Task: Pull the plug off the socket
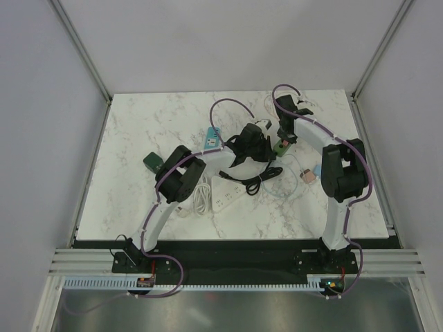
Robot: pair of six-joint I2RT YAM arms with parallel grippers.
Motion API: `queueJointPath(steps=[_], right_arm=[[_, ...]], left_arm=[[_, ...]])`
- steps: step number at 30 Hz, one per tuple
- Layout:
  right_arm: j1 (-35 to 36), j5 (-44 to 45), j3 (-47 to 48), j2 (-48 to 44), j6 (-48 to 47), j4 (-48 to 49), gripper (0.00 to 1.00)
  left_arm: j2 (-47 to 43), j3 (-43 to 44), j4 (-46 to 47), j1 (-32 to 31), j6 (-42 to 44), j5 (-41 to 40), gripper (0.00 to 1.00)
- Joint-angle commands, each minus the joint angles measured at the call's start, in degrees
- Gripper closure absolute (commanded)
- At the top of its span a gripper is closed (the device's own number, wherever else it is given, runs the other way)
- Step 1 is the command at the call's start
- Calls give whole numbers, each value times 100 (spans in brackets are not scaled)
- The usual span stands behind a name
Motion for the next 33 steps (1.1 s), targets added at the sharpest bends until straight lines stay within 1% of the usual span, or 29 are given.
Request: queueJointPath(steps=[1, 4, 5, 6, 7, 8, 9, 11, 13, 16, 19, 20, 21, 23, 25, 32, 33], right_arm=[[45, -197, 195, -461, -448, 159, 100], [62, -461, 46, -461, -580, 195, 100], [54, -531, -51, -478, -580, 290, 100], [71, -558, -165, -557, -572, 344, 100], [88, -602, -462, -618, -563, 422, 100], [89, -785, -604, -680, -563, 580, 100], [89, -856, -736, -828, -572, 668, 100], [97, -875, -1106, -987, -537, 853, 100], [106, -857, -1316, -1181, -537, 898, 100], [106, -892, -1501, -1392, -615, 994, 100], [80, -822, -1598, -1568, -739, 1065, 100], [80, -831, -1616, -1603, -756, 1143, 100], [71, -857, -1634, -1647, -817, 1196, 100], [80, -971, -1599, -1639, -844, 1214, 100], [80, -1076, -1564, -1595, -853, 1214, 100], [71, -1322, -1643, -1507, -791, 1398, 100], [80, -1375, -1625, -1481, -783, 1416, 100]], left_arm=[[-20, -107, -86, 15, 35, 230, 88], [-477, -432, 55, 112, 71, 467, 81], [-626, -598, 368, 216, 10, 668, 75], [-767, -974, 589, 270, -86, 818, 71], [-1055, -1169, 879, 366, -305, 976, 65], [-1163, -1337, 1125, 402, -420, 1099, 54], [-1251, -1512, 1484, 419, -508, 1248, 50], [-1261, -1453, 1549, 420, -588, 1328, 49], [-1034, -1225, 1628, 428, -824, 1557, 48], [-752, -882, 1813, 428, -1193, 1803, 51], [-321, -539, 1971, 420, -1562, 1795, 60], [-103, -460, 2023, 420, -1651, 1856, 66], [-13, -346, 2111, 411, -1730, 1891, 69], [127, -266, 2296, 384, -1854, 1935, 72], [260, -187, 2296, 349, -1845, 1874, 73], [532, -20, 1541, 340, -1942, 1418, 78], [576, 111, 1245, 332, -1959, 1391, 79]])
